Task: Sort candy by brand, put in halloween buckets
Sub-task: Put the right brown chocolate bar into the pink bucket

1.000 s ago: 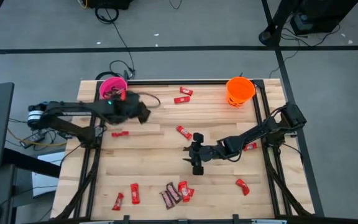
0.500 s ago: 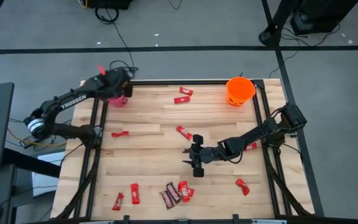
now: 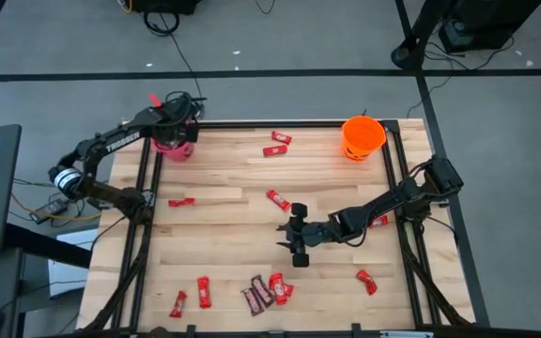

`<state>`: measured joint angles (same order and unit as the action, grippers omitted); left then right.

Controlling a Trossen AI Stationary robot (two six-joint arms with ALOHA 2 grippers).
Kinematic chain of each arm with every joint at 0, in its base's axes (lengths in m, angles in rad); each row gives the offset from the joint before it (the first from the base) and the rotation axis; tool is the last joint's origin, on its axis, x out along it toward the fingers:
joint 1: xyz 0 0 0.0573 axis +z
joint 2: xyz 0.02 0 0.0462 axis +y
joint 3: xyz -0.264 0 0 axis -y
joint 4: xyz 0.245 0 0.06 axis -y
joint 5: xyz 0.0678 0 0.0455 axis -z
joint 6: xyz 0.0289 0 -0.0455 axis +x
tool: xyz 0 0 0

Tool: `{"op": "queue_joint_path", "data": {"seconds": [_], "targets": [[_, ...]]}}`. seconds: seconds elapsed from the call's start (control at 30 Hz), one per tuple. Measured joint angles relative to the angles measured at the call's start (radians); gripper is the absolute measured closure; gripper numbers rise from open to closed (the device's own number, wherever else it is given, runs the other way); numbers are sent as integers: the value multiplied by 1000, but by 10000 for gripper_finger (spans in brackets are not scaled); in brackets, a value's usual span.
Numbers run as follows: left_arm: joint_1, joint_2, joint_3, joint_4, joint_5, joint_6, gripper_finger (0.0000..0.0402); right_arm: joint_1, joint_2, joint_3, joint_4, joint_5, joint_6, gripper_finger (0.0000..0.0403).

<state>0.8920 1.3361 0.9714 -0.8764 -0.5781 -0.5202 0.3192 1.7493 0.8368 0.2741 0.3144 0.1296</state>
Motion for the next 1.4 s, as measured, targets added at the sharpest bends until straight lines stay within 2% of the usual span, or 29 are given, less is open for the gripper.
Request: {"op": "queue_joint_path", "data": {"seconds": [0.13, 0.3, 0.43, 0.53, 0.7, 0.83, 0.9, 0.97, 1.17, 1.4], "targets": [[-11, -28, 0, -34, 25, 48, 146, 7, 0, 0, 8, -68, -19, 202], [-96, -156, 1, -48, 15, 49, 143, 7, 0, 0, 79, -241, -30, 202], [-259, -278, -5, -49, 25, 19, 155, 13, 0, 0, 141, -366, -126, 201], [-449, -320, -23, -21, 80, -10, 168, 37, 1, 0, 184, -452, -183, 202], [-775, -315, -61, 144, 96, -87, 186, 60, 16, 17, 236, -446, -141, 201], [-950, -281, -109, 338, 93, -118, 190, 91, 110, 83, 235, -393, -123, 201], [-1015, -265, -124, 376, 93, -136, 190, 105, 168, 117, 231, -351, -114, 201], [-1063, -239, -125, 422, 87, -165, 191, 115, 213, 146, 230, -319, -102, 201], [-1157, -154, -127, 388, 75, -232, 191, 119, 320, 255, 191, -307, -45, 200], [-1188, -59, -125, 401, 79, -247, 191, 130, 408, 367, 71, -313, -29, 175]]}}
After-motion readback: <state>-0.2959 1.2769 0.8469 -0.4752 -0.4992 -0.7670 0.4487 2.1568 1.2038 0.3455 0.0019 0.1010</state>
